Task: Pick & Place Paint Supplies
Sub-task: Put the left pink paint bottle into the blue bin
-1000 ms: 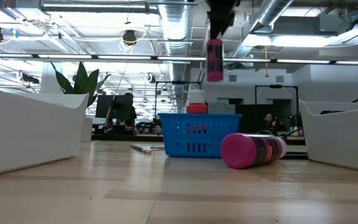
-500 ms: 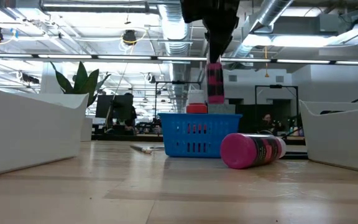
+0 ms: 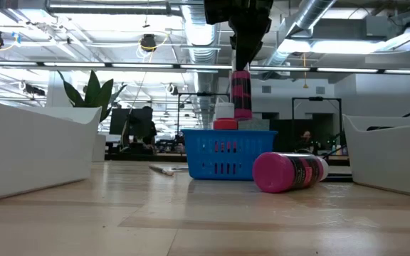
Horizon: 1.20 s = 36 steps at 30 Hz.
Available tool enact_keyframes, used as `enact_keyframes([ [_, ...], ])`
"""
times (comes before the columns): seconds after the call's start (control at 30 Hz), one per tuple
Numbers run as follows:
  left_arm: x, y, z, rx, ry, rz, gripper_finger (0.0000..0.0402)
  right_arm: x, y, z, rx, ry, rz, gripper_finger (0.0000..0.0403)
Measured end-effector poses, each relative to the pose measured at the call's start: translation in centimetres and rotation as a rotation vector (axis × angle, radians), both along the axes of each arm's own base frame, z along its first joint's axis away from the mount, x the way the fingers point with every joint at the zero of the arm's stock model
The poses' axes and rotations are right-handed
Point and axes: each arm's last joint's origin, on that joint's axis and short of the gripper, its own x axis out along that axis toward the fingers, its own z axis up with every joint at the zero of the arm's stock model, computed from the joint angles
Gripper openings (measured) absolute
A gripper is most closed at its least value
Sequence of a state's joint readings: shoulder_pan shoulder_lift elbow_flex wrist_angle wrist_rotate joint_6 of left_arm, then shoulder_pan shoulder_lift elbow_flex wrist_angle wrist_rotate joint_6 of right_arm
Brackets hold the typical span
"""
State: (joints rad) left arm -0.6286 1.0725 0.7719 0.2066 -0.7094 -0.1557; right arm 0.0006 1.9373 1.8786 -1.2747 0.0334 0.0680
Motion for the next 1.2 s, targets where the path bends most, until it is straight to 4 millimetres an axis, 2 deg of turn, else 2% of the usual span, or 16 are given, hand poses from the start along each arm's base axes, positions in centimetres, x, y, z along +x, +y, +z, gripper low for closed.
enact_keyframes([
  [0.13, 0.0, 0.0, -0.1, -0.005, 0.004, -0.001, 0.0085, -0.1, -0.1, 0.0, -0.003, 0.011, 0.01, 0.0112],
  [0.23, -0.1, -0.2, -0.1, -0.006, 0.004, -0.01, 0.0085, -0.7, -0.1, 0.9, -0.005, -0.008, 0.012, 0.0112],
  [0.43, -0.4, -0.6, -0.1, -0.007, 0.004, -0.027, 0.0085, -2.8, -0.4, 4.8, -0.003, -0.153, 0.008, 0.0112],
  [0.57, -0.4, -0.6, -0.1, -0.014, 0.003, -0.031, 0.0085, -5.7, -1.3, 8.0, -0.035, -0.228, -0.035, 0.0112],
  [0.67, -0.4, -0.6, -0.1, -0.026, 0.003, -0.031, 0.0085, -7.7, -2.5, 10.5, -0.045, -0.363, -0.106, 0.0112],
  [0.73, -0.4, -0.6, 0.0, -0.027, 0.002, -0.03, 0.0085, -8.1, -2.9, 11.3, -0.027, -0.487, -0.107, 0.0112],
  [0.8, -0.4, -0.6, 0.0, -0.027, 0.002, -0.03, 0.0085, -8.4, -2.9, 10.1, -0.013, -0.472, -0.073, 0.0112],
  [0.9, -0.4, -0.6, 0.0, -0.027, 0.002, -0.03, 0.0085, -8.5, -2.9, 7.2, 0.012, -0.469, -0.062, 0.0112],
  [1.0, -0.4, -0.6, -0.1, -0.026, 0.004, -0.03, 0.0085, -9.6, -3.4, 4.9, 0.045, -0.511, -0.06, 0.0112],
  [1.2, -0.2, -0.4, -0.1, -0.025, 0.004, -0.016, 0.0085, -11.1, -3.7, 3.2, 0.08, -0.538, -0.104, 0.0112],
])
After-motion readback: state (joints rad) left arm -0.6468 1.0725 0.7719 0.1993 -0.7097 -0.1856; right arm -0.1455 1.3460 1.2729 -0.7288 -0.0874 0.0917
